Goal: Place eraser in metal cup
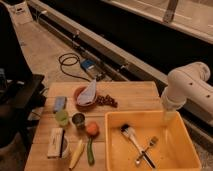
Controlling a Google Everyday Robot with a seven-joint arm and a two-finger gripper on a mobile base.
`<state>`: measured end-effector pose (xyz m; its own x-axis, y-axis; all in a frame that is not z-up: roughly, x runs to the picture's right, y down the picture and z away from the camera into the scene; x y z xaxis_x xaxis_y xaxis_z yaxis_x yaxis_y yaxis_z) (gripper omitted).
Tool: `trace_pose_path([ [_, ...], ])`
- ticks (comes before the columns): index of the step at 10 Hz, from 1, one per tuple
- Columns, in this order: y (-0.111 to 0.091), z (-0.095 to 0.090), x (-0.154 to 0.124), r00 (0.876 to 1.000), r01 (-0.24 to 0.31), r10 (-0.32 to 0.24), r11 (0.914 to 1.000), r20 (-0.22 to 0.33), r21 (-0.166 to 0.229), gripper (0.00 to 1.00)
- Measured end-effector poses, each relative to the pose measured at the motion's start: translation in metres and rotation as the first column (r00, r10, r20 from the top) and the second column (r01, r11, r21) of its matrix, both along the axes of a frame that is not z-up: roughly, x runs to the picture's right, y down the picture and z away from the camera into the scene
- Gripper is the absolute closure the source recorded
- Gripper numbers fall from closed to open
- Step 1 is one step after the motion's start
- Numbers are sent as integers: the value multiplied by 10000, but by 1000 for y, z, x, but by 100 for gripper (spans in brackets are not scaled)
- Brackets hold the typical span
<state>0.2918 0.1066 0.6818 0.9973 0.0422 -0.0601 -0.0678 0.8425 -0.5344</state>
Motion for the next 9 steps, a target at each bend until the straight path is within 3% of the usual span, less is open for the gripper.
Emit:
trace_pose_path([
  [4, 0, 0, 0, 10000, 0, 0, 10000, 2, 8, 35],
  [6, -7, -1, 0, 9988, 485, -485, 9988, 6, 53, 35],
  [7, -17, -3, -11, 9909, 1300, -1304, 9914, 334, 143, 35],
  [9, -24, -12, -36, 9567, 2695, -2715, 9624, 1053, 326, 35],
])
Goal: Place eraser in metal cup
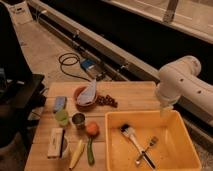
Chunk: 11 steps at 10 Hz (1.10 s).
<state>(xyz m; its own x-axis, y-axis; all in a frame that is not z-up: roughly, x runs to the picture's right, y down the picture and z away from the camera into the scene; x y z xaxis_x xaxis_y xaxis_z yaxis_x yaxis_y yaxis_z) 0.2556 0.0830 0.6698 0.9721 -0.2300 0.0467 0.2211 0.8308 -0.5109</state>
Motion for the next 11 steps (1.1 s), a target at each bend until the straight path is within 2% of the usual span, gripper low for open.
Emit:
trace_pose_path([
  [1, 0, -6, -21, 9959, 762, -763, 9971, 490, 43, 35],
  [2, 0, -13, -48, 9816, 1533, -1541, 9881, 1131, 161, 35],
  [3, 6, -20, -68, 9621, 2118, -2125, 9771, 1710, 229, 35],
  [4, 19, -33, -94, 9209, 2836, -2814, 9584, 2698, 316, 35],
  [6, 49, -60, -121, 8408, 3753, -3619, 9256, 4025, 483, 35],
  [8, 65, -73, -134, 7938, 4171, -3968, 9067, 4609, 622, 35],
  [9, 67, -75, -134, 7906, 4199, -3993, 9054, 4643, 637, 35],
  [10, 65, -74, -133, 7928, 4193, -3996, 9056, 4603, 641, 35],
  [11, 62, -71, -133, 7884, 4316, -4106, 8998, 4581, 637, 35],
])
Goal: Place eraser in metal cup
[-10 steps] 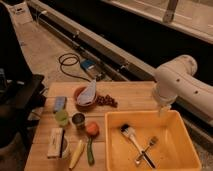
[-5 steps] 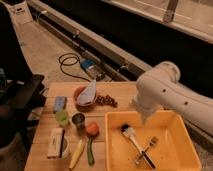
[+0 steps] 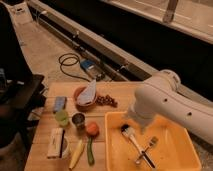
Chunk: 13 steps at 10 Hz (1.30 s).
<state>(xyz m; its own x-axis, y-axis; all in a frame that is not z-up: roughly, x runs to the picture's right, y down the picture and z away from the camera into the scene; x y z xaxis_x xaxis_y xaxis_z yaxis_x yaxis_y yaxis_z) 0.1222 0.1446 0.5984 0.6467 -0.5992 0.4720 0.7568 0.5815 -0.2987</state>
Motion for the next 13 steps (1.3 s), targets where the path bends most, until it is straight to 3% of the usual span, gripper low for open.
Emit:
trace_pose_path([
  [2, -8, 5, -15, 9949, 898, -902, 9959, 444, 99, 35],
  [4, -13, 12, -53, 9725, 1937, -1957, 9807, 1265, 283, 35],
  [6, -15, 15, -91, 9423, 2667, -2717, 9624, 1956, 523, 35],
  [7, -17, 16, -116, 9184, 3036, -3126, 9499, 2424, 747, 35],
  [9, -17, 18, -154, 8806, 3299, -3473, 9377, 3224, 1088, 35],
  [11, -12, 14, -207, 8269, 3568, -3822, 9236, 4125, 1405, 35],
  [13, -11, 13, -215, 8218, 3599, -3878, 9213, 4175, 1474, 35],
])
